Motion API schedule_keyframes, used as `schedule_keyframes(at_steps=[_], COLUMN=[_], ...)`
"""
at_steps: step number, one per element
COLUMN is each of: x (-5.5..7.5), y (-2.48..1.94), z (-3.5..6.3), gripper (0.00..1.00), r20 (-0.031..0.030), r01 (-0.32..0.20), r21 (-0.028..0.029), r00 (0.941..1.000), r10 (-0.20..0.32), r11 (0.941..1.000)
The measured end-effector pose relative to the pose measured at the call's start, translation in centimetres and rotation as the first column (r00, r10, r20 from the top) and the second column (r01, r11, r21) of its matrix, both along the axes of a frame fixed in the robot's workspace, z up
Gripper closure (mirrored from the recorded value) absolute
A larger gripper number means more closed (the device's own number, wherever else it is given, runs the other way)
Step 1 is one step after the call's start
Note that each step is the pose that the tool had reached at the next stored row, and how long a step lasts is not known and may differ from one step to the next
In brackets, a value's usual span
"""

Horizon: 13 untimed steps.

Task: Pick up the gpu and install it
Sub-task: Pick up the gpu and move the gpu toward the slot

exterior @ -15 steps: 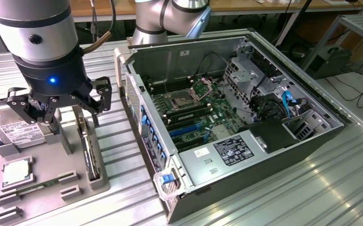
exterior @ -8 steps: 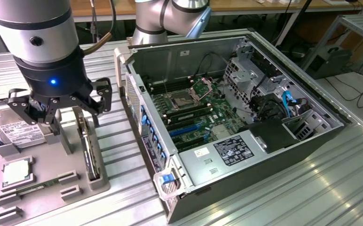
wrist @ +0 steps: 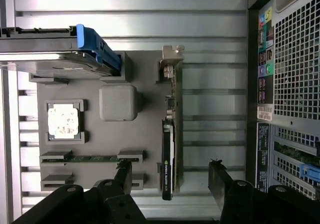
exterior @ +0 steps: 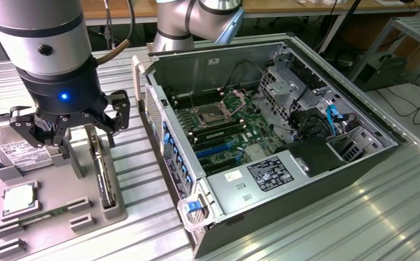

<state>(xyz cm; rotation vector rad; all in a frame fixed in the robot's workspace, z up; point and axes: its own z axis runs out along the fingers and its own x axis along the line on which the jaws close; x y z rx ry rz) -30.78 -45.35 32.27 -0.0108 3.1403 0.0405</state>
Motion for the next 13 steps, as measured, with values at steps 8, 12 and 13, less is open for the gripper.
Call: schedule_keyframes(at_steps=[8, 12, 13], x=[0.00, 0.00, 0.00], y=[-0.08, -0.12, -0.13], z=[-0.18, -0.28, -0.30], gripper=[0.28, 0.28, 0.28], r20=[0.0000, 0.0001, 0.0000], r01=[-0.004, -0.005, -0.005], r21=[0.0001, 0.0001, 0.0001], r00=[1.0000, 1.0000, 1.0000], r10=[0.004, 0.005, 0.005], r11=[1.0000, 1.0000, 1.0000])
